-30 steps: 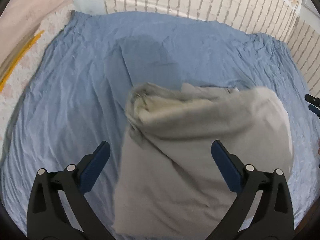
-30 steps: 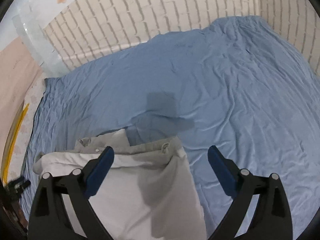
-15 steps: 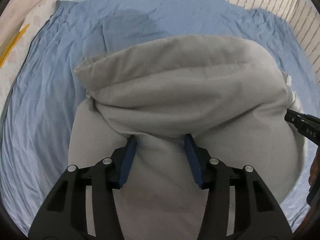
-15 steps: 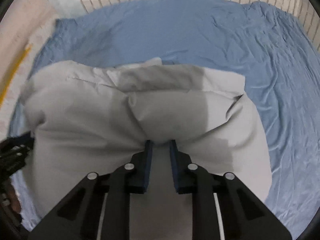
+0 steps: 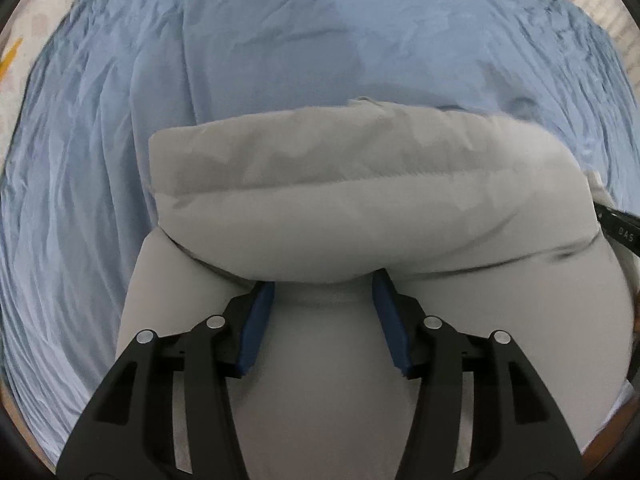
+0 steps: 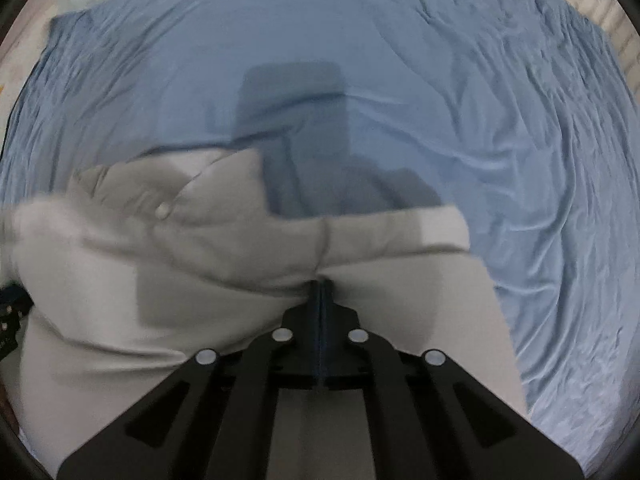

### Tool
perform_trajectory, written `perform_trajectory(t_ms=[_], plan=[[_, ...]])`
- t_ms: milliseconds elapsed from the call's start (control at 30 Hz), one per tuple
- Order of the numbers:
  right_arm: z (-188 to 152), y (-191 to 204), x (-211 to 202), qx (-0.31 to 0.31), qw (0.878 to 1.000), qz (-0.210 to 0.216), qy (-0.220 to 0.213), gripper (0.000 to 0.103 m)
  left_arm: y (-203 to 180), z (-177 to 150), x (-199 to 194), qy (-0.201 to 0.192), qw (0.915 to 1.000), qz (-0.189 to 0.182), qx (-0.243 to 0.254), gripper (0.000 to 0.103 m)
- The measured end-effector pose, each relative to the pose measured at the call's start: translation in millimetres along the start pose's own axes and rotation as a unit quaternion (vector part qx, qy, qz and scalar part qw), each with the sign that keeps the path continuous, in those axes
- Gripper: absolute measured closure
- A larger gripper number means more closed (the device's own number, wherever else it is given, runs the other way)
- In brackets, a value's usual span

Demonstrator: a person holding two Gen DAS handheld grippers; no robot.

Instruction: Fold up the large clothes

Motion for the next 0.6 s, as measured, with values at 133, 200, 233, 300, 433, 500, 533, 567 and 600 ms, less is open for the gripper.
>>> perform_trajectory(t_ms=[133, 200, 233, 300, 433, 500, 533, 567, 600], plan=[[-6.9, -33.7, -10.9, 0.042, 0.998, 0.042, -0.012, 0.103, 31.1, -22.6, -11.5, 0.006, 0.9998, -0.003, -0.017, 0.082], [-24.7, -35.1, -27.9, 0.021, 0.997, 0.057, -0.04, 0.103, 37.6, -42.5, -25.4, -0.014, 0.9999, 0.006, -0.001, 0.082], [-41.4, -35.9, -41.3, 0.009, 0.997, 0.046, -0.059, 0.1, 40.6, -54.4, -33.5, -0.03, 0.9992, 0.024, 0.011, 0.08], [-73.0, -33.7, -63.5, -0.007, 0.994, 0.056, -0.093, 0.098, 42.4, -75.7, -48.8, -0.06, 0.9971, 0.043, 0.019, 0.07], [-139.5, -30.0, -86.0, -0.008, 0.99, 0.075, -0.123, 0.098, 41.3, -110.7, -73.8, -0.116, 0.9928, 0.027, 0.001, 0.03], [-155.9, -36.9, -79.5, -0.007, 0.992, 0.061, -0.114, 0.098, 47.5, -122.9, -67.2, -0.116, 0.9922, 0.045, -0.006, 0.034], [-163.1, -38.0, -72.8, -0.009, 0.993, 0.05, -0.107, 0.098, 49.4, -123.7, -58.1, -0.104, 0.9933, 0.049, -0.011, 0.053], [-166.7, -37.4, -68.3, -0.008, 0.994, 0.046, -0.103, 0.098, 52.7, -126.4, -47.2, -0.087, 0.9949, 0.048, -0.019, 0.06], [-169.0, -38.3, -61.1, -0.005, 0.994, 0.049, -0.093, 0.098, 56.2, -129.8, -35.0, -0.069, 0.9964, 0.042, -0.028, 0.061]])
Point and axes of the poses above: each gripper's, at about its wrist camera, not at the fingertips, and x roughly the way its jaws point, y to its left, z to its top, the point moved 5 cm from there along x, roughly the way its jaws point, and after that the axes turned 11 degrees about y, right-handed, at the moved point
